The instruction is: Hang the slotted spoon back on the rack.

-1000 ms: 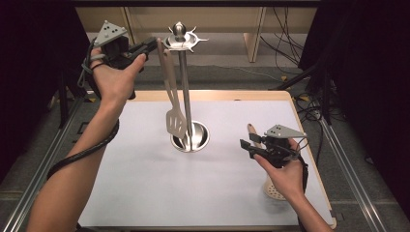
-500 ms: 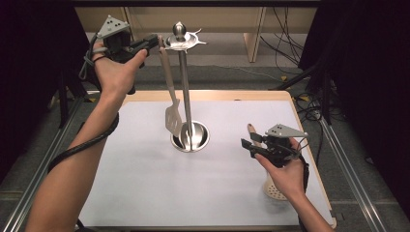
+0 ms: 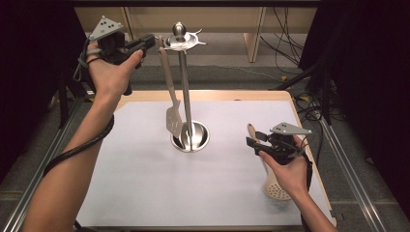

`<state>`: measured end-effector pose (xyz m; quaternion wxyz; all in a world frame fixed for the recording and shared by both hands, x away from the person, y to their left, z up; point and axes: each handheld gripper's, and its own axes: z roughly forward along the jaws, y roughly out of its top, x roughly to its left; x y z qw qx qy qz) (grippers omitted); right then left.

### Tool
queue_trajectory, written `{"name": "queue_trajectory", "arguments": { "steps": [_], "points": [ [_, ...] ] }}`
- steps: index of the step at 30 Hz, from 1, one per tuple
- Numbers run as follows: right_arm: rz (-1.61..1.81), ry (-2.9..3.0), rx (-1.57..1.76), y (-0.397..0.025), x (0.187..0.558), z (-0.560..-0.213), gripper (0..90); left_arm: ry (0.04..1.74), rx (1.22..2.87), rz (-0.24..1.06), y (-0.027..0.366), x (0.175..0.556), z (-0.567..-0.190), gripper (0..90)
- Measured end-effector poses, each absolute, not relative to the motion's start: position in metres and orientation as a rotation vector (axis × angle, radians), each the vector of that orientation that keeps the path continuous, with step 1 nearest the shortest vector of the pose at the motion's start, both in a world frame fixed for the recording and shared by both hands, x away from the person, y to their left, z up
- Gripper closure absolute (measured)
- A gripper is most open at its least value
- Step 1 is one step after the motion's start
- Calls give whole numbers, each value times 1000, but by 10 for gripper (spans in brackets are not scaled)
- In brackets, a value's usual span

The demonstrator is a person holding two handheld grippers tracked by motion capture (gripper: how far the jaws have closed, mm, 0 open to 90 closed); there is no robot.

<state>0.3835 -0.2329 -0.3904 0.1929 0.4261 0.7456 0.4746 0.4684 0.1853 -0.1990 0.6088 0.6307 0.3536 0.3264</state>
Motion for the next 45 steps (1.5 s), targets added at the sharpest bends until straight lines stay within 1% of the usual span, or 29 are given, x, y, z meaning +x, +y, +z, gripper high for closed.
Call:
{"name": "queue_trajectory", "arguments": {
  "steps": [1,2,4,7,8,9,14,18,21,23,25,27,33,42,44,45],
  "points": [
    [1317,2095,1262,-233,381,-388,548,814,1453,753,188,464,-201,818],
    [1320,2086,1215,-236,385,-390,546,812,1449,743,190,461,-203,796],
    [1285,2089,1254,-239,386,-390,543,815,1446,724,195,453,-208,749],
    [1263,2096,1327,-243,387,-391,543,814,1447,737,204,443,-218,691],
    [1247,2085,1275,-247,390,-393,543,809,1448,736,207,440,-220,661],
    [1263,2081,1328,-245,389,-394,543,812,1442,746,210,436,-225,643],
    [1196,2099,1337,-254,392,-393,545,823,1435,768,217,416,-243,527],
    [1200,2091,1382,-257,392,-394,548,820,1445,776,221,406,-261,474],
    [1186,2084,1424,-258,391,-393,551,857,1442,759,223,400,-274,433],
    [1173,2098,1391,-262,394,-393,553,874,1441,745,226,399,-281,422],
    [1144,2085,1449,-261,392,-391,555,892,1435,740,227,397,-287,417],
    [1145,2093,1397,-264,396,-392,558,902,1454,734,228,397,-292,415],
    [1065,2147,1443,-264,404,-394,579,925,1451,740,234,391,-295,416],
    [847,2280,1533,-268,415,-400,662,937,1460,739,233,389,-297,414],
    [789,2279,1603,-269,416,-400,668,940,1467,728,231,392,-298,413],
    [812,2298,1598,-271,418,-404,672,939,1469,721,231,394,-299,414]
  ]
}}
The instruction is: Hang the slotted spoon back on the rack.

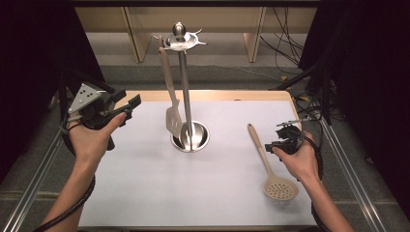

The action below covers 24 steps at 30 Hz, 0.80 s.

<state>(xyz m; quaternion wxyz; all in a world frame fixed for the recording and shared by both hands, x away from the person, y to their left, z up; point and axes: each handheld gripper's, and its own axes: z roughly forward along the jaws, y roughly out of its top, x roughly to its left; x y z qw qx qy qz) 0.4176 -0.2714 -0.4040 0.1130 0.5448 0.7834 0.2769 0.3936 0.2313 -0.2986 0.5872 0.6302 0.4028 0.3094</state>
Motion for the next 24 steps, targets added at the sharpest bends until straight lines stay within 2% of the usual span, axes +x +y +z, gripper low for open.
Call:
{"name": "queue_trajectory", "arguments": {
  "steps": [13,14,24],
  "points": [
    [520,2364,1867,-268,428,-420,674,945,1471,683,238,399,-305,410],
    [516,2400,1778,-269,433,-423,674,948,1470,685,238,398,-305,411],
    [406,2496,1806,-256,451,-436,676,950,1480,676,236,400,-307,409]
  ]
}}
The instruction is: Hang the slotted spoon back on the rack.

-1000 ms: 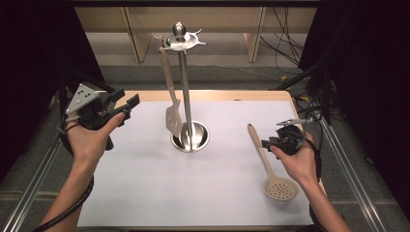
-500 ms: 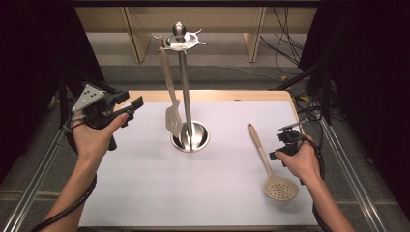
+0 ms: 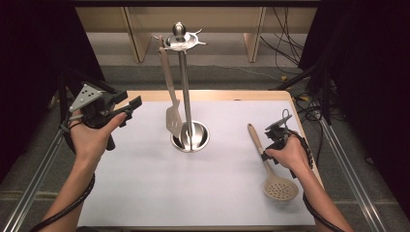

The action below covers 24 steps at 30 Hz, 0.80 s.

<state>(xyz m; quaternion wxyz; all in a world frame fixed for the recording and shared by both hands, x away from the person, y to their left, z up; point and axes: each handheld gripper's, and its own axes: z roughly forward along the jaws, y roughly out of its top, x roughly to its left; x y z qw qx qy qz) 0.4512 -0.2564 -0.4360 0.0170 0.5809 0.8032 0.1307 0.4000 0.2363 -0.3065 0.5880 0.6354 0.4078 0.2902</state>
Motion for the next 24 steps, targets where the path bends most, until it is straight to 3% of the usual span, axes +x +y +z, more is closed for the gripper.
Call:
{"name": "queue_trajectory", "arguments": {
  "steps": [24],
  "points": [
    [254,2515,1873,-245,464,-453,772,937,1520,650,230,402,-311,402]
  ]
}}
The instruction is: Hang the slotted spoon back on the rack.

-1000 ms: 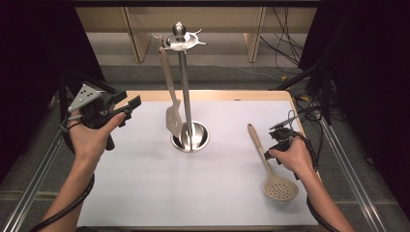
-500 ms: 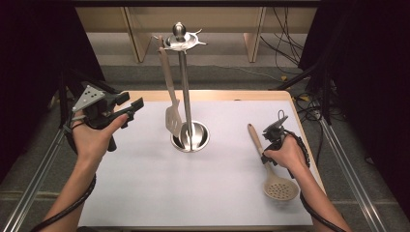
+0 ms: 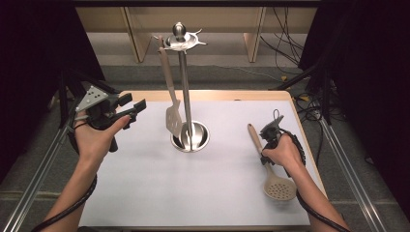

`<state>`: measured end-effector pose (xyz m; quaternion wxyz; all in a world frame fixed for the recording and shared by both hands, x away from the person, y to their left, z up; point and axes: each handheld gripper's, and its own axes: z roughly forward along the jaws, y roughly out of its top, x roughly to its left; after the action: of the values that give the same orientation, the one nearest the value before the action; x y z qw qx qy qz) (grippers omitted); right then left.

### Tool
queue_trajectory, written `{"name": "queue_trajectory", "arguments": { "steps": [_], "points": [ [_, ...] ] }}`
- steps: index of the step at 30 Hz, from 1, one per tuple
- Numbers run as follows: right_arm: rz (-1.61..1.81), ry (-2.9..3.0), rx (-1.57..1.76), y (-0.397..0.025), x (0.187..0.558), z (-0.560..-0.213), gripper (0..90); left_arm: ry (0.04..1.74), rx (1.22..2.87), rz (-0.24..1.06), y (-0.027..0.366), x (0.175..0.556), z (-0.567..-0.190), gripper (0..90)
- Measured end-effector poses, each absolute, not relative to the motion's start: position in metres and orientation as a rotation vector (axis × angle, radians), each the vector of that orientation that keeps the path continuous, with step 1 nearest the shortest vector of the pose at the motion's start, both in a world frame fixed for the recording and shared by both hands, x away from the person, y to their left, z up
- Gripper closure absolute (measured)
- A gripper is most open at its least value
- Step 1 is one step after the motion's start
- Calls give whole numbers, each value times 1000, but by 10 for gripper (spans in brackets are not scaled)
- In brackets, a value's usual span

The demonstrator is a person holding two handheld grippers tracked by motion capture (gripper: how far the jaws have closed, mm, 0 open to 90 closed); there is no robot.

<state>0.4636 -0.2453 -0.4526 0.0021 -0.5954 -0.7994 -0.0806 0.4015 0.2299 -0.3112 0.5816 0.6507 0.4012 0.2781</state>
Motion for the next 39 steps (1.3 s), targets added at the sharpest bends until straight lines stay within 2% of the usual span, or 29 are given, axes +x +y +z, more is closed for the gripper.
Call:
{"name": "queue_trajectory", "arguments": {
  "steps": [23,39],
  "points": [
    [-263,-2409,-1977,-242,458,-448,791,940,1520,647,231,402,-313,402],
    [-696,-2513,-1983,-248,429,-426,791,927,1532,633,226,403,-314,400]
  ]
}}
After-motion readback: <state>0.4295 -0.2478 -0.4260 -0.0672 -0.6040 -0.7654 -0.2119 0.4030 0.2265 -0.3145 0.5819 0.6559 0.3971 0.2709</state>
